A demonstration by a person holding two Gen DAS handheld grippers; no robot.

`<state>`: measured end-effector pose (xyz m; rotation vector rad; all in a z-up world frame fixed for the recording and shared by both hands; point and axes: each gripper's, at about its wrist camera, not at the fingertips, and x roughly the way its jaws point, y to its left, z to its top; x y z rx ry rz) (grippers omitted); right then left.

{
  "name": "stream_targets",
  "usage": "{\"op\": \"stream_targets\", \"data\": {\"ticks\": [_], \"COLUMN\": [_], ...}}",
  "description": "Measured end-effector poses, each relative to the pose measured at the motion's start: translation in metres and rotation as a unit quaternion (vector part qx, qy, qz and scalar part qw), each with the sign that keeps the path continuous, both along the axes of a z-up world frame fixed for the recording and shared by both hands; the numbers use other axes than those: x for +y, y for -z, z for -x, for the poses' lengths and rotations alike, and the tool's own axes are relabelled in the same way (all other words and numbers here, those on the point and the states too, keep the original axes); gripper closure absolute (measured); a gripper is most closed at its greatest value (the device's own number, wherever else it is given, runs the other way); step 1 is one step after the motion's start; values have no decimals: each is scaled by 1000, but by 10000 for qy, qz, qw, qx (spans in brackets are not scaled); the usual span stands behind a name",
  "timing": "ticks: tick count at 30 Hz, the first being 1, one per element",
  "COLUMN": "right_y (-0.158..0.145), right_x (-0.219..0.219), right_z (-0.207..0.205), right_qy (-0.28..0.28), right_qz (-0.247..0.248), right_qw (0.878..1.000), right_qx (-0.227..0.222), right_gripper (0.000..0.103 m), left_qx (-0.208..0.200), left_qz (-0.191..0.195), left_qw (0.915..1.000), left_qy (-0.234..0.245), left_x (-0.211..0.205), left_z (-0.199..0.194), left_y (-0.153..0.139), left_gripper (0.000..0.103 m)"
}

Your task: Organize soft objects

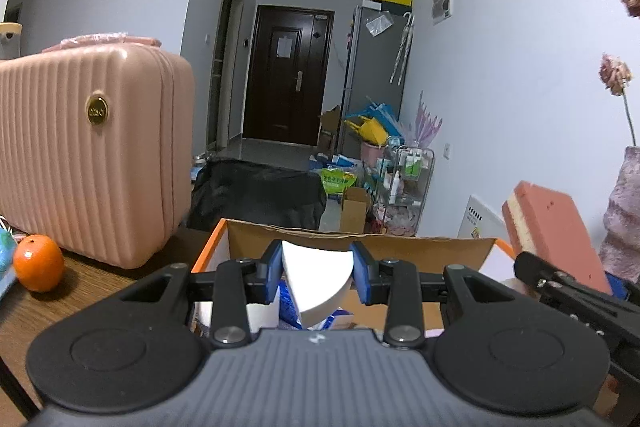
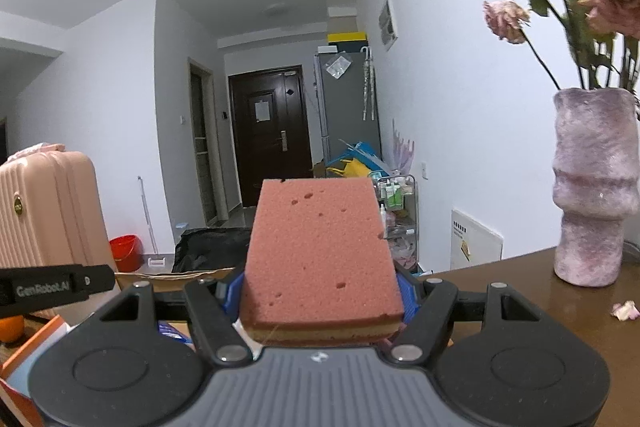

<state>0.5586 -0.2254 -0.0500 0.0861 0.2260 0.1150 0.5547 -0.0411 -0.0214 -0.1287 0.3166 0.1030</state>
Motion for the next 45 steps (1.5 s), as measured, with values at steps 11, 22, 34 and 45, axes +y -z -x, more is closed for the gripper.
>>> {"op": "stream_targets", "data": {"ticks": [11,22,34,45], "right_y": [5,9,10,10], "right_x": [3,2,-5,-7], "right_z": [-17,-20,-14,4], "right_qy": [-142,-76,143,170], "right_qz": [86,182,11,159], "right_qw": [9998,9997,9999,9996], "right_qx": [84,141,-21,-141], "right_gripper": [34,15,0,0], "left_qx": [84,107,-111,-196], "left_qz": [61,115,78,-163], "left_qw": [9999,9996,9968,9964], "left_qy": [-70,-221,-782,-806], "left_x": [11,16,17,17], "left_z": [-27,-29,-19,-6], "left_y": [9,12,8,8], "left_gripper": [67,39,0,0]}}
